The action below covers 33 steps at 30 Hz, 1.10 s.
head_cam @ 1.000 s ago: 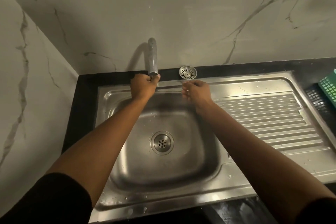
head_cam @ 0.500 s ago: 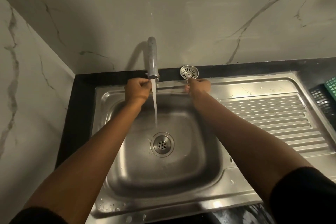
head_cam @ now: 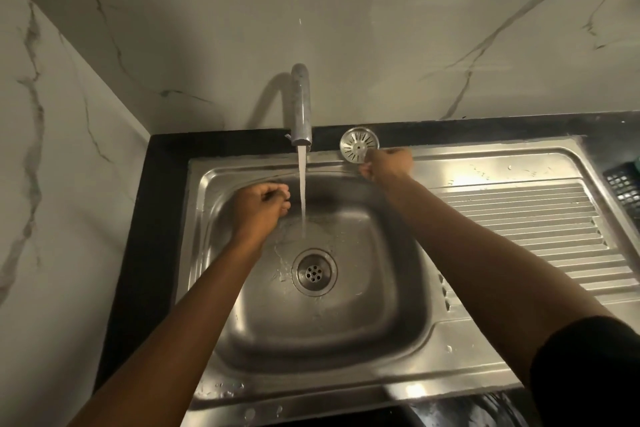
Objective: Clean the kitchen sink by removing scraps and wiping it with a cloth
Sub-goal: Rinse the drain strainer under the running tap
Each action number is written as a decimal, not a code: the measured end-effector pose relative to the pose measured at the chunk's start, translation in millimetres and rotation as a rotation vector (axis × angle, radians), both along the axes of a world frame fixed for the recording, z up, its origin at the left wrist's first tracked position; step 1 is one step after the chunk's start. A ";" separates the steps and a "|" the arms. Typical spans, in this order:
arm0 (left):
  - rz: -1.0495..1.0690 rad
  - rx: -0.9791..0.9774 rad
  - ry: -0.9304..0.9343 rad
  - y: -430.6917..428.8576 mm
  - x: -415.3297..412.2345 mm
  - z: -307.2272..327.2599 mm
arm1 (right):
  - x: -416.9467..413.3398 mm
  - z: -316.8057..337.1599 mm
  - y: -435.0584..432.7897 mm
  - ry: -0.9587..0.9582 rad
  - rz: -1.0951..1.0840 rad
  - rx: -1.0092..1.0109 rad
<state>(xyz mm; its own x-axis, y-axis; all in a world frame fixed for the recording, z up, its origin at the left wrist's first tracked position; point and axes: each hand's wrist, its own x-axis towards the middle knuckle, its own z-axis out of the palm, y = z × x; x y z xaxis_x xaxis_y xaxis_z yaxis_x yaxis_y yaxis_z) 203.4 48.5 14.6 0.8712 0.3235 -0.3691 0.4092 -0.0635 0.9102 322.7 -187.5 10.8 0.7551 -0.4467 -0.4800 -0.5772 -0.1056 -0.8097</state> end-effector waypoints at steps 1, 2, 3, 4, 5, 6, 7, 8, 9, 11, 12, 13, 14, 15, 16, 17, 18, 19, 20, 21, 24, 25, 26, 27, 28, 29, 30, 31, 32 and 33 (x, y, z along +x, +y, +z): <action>-0.003 -0.012 -0.008 -1.5 0.3 1.6 | -10.8 -1.2 3.2 -0.017 0.029 0.011; -0.014 -0.019 -0.012 -3.0 0.6 2.3 | -24.0 -2.5 6.7 -0.028 0.064 0.012; -0.032 -0.029 -0.008 -4.8 1.1 2.4 | -37.7 -4.6 10.2 -0.036 0.095 0.015; -0.055 -0.040 0.006 -5.9 0.5 2.4 | -52.5 -6.7 13.9 -0.041 0.125 0.018; -0.082 -0.056 0.028 -6.8 -0.4 1.6 | -66.7 -9.1 17.9 -0.043 0.151 0.020; -0.112 -0.072 0.056 -8.1 -2.1 0.4 | -79.9 -10.9 22.0 -0.038 0.174 0.015; -0.144 -0.081 0.086 -9.4 -4.3 -1.4 | -92.2 -12.0 26.4 -0.029 0.194 0.004; -0.174 -0.085 0.122 -10.8 -6.3 -3.5 | -102.3 -12.2 30.5 -0.017 0.215 -0.014; -0.195 -0.094 0.160 -12.4 -8.0 -5.9 | -111.0 -11.8 34.3 -0.012 0.234 -0.031; -0.210 -0.119 0.220 -15.6 -10.9 -9.7 | -122.7 -8.6 40.3 -0.017 0.264 -0.052; -0.211 -0.122 0.235 -16.5 -11.9 -10.9 | -126.3 -6.2 42.4 -0.016 0.272 -0.052; -0.211 -0.117 0.240 -16.4 -12.7 -11.3 | -128.2 -4.0 44.3 -0.013 0.275 -0.042; -0.212 -0.107 0.239 -15.7 -14.3 -11.0 | -130.0 -1.6 45.1 -0.008 0.275 -0.030; -0.212 -0.097 0.234 -14.5 -15.9 -10.3 | -131.2 0.7 46.2 -0.001 0.277 -0.019; -0.209 -0.086 0.226 -12.3 -17.6 -9.2 | -131.8 2.8 47.4 0.009 0.283 -0.009; -0.202 -0.075 0.217 -9.6 -19.3 -7.6 | -132.6 4.3 49.1 0.021 0.292 0.002; -0.191 -0.062 0.205 -6.4 -20.8 -6.1 | -133.2 5.5 50.7 0.033 0.306 0.012; -0.179 -0.047 0.187 -2.4 -22.2 -5.1 | -133.9 6.5 52.8 0.044 0.326 0.018; -0.166 -0.027 0.163 2.2 -23.9 -4.4 | -134.2 7.0 55.4 0.056 0.349 0.023; -0.153 -0.004 0.137 7.1 -26.2 -3.5 | -134.1 7.0 58.5 0.067 0.373 0.030; -0.119 0.058 0.068 20.9 -35.6 -3.4 | -132.3 8.4 68.0 0.069 0.442 0.047; -0.113 0.079 0.054 25.0 -39.3 -3.7 | -130.9 9.4 71.4 0.053 0.461 0.038; -0.105 0.095 0.046 28.2 -42.9 -3.9 | -128.7 10.6 74.5 0.027 0.481 0.014; -0.092 0.101 0.044 30.7 -45.9 -3.9 | -126.1 12.1 77.3 -0.011 0.504 -0.024; -0.074 0.096 0.043 31.9 -47.7 -4.0 | -123.1 14.4 78.9 -0.060 0.528 -0.073; -0.054 0.078 0.042 32.3 -48.8 -4.2 | -120.2 18.2 80.4 -0.114 0.555 -0.127; -0.030 0.047 0.043 31.8 -49.4 -4.0 | -117.8 23.4 82.2 -0.170 0.582 -0.180; -0.006 0.005 0.047 30.4 -49.2 -3.7 | -115.6 29.6 84.1 -0.223 0.610 -0.226; 0.014 -0.043 0.052 28.6 -48.7 -3.2 | -113.7 36.0 85.5 -0.271 0.640 -0.264; 0.030 -0.088 0.058 26.5 -48.1 -2.3 | -112.0 42.3 86.7 -0.306 0.668 -0.295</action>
